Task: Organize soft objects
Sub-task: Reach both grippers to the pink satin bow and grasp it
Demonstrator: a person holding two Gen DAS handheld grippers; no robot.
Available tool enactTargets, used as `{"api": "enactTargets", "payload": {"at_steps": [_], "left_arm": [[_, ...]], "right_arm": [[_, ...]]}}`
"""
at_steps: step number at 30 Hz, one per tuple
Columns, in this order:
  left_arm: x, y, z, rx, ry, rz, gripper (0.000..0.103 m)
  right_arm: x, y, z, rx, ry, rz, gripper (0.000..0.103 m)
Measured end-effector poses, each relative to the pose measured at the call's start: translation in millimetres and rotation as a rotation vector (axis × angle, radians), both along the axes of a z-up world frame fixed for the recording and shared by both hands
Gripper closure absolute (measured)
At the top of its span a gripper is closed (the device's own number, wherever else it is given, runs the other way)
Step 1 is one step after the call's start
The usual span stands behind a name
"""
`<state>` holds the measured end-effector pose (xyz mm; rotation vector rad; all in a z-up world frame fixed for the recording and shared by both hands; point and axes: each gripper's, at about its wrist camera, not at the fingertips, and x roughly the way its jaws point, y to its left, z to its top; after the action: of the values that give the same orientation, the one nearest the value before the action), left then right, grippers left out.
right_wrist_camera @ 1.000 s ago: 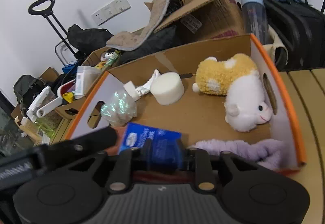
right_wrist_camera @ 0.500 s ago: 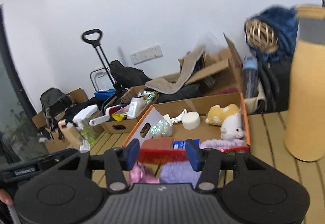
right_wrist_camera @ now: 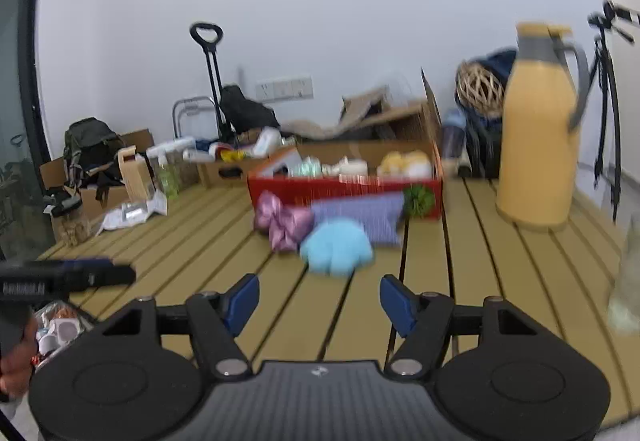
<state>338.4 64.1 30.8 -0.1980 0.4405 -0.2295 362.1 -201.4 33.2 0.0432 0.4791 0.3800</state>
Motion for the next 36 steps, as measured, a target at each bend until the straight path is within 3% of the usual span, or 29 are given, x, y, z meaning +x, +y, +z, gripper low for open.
{"api": "enactTargets", "payload": {"at_steps": [4, 7, 10, 14, 15, 16, 17, 21, 27, 31, 32, 33, 34, 36], "left_arm": [[19.3, 1.6, 3.2, -0.023, -0.035, 0.006, 0.021], [77.4, 6.2, 4.7, -0.034, -0.039, 0.045, 0.022], [163.6, 14.2, -1.4, -0.070, 0.065, 0.155, 0.025], [252.2, 19.8, -23.1, -0.126, 0.179, 0.185, 0.036], [266.8, 20.3, -31.5, -0.127, 0.210, 0.185, 0.048], [272.8, 21.7, -39.7, -0.136, 0.241, 0.170, 0.058], [273.4, 24.2, -47.0, -0.144, 0.272, 0.147, 0.080], [231.3, 31.0, -55.5, -0.152, 0.223, 0.094, 0.080], [212.2, 50.1, -71.5, -0.236, 0.215, 0.091, 0.081], [214.1, 48.4, -70.0, -0.224, 0.218, 0.076, 0.081], [214.1, 47.5, -69.9, -0.220, 0.216, 0.073, 0.081], [214.4, 46.5, -70.2, -0.217, 0.213, 0.070, 0.081], [215.0, 46.4, -70.8, -0.217, 0.212, 0.067, 0.081], [216.2, 47.9, -71.6, -0.230, 0.215, 0.055, 0.084]], "right_arm": [[0.7, 1.6, -11.4, -0.013, 0.020, -0.014, 0.037], [14.3, 4.1, -17.9, -0.004, 0.026, -0.017, 0.037], [37.7, 10.3, -26.6, -0.018, 0.055, -0.032, 0.038], [63.7, 22.6, -34.4, -0.047, 0.083, -0.025, 0.041], [70.1, 25.5, -35.0, -0.056, 0.085, -0.018, 0.041], [77.2, 28.7, -35.4, -0.066, 0.088, -0.013, 0.042], [83.1, 31.6, -35.1, -0.074, 0.086, -0.008, 0.042], [109.3, 43.0, -32.7, -0.031, 0.077, 0.021, 0.043], [153.1, 75.9, -35.0, 0.116, 0.093, 0.047, 0.048], [179.7, 100.5, -45.7, 0.186, 0.145, 0.012, 0.048], [186.8, 106.4, -50.2, 0.183, 0.163, -0.007, 0.051], [193.4, 112.6, -55.4, 0.176, 0.181, -0.024, 0.067], [199.2, 116.1, -60.3, 0.183, 0.190, -0.039, 0.076], [205.0, 116.1, -66.7, 0.200, 0.194, -0.073, 0.080]]}}
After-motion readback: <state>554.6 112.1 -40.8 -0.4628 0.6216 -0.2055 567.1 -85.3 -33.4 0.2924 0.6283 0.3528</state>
